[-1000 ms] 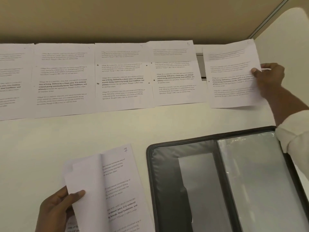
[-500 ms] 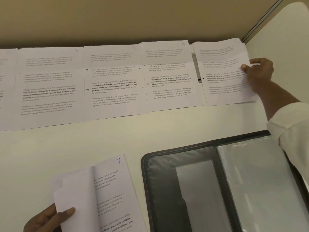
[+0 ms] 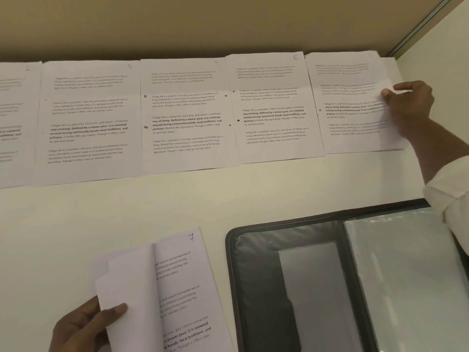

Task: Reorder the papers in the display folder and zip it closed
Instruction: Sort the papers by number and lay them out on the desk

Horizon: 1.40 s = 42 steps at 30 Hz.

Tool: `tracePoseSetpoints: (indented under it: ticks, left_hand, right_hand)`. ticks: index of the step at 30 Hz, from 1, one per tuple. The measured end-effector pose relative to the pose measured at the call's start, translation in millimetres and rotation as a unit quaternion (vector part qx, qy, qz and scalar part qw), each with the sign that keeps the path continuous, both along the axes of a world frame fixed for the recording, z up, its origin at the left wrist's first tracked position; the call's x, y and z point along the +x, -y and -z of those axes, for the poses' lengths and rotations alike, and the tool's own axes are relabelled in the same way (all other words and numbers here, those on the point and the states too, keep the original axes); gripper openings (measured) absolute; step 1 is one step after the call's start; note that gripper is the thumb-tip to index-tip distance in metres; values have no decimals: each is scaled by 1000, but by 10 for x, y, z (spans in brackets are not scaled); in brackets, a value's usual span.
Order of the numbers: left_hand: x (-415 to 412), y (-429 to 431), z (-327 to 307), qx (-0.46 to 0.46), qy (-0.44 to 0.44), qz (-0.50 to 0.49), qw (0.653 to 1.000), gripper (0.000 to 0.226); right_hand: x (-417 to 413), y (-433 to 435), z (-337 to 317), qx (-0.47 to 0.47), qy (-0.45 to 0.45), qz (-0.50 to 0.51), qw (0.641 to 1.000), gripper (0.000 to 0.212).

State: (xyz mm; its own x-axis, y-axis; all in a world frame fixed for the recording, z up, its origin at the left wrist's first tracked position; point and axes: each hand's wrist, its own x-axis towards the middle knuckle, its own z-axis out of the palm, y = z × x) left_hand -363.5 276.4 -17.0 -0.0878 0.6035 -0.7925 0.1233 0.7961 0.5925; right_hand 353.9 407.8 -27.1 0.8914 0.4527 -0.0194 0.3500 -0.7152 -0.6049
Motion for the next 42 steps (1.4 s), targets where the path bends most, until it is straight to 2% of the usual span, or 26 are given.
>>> tracePoseSetpoints:
  ticks: [5, 10, 11, 14, 15, 18, 22, 26, 29, 33, 37, 42]
  left_hand:
    - [50, 63, -12, 27, 39, -21, 999, 32]
    - [-18, 127, -1, 56, 45, -5, 997, 29]
    - [-17, 139, -14, 61, 47, -3, 997, 27]
    - [-9, 181, -50, 69, 48, 3, 996, 18]
    - [-13, 196, -57, 72, 47, 4, 996, 19]
    - [-16, 232, -71, 83, 40, 8, 996, 21]
    - [-50, 247, -60, 85, 52, 0, 995, 23]
    - [-84, 270, -57, 88, 55, 4, 995, 20]
    - [-108, 339, -96, 110, 46, 7, 993, 16]
    - [-137, 436, -135, 150, 28, 8, 988, 16]
    - [-157, 478, -128, 180, 20, 6, 983, 15]
    - [-170, 514, -53, 200, -9, 29, 979, 11]
  right_hand:
    - [-54, 22, 73, -82, 88, -8, 993, 66]
    - [-376, 205, 14, 8, 112, -34, 993, 96]
    - [-481, 250, -39, 22, 118, -36, 992, 89]
    - [-1362, 407, -332, 73, 91, -88, 989, 42]
    - [-1694, 477, -387, 80, 79, -120, 986, 36]
    - [-2591, 781, -444, 104, -9, -194, 975, 29]
    - [-3710, 1253, -419, 91, -162, -231, 955, 27]
    - [-4471, 1640, -332, 43, -223, -266, 937, 30]
    - [-4817, 1795, -187, -13, -195, -286, 938, 43]
    - [-5109, 1868, -85, -72, -88, -286, 952, 55]
    - [-5336, 1934, -156, -165, 0, -285, 944, 70]
    - [-5417, 2047, -157, -185, -9, -305, 934, 73]
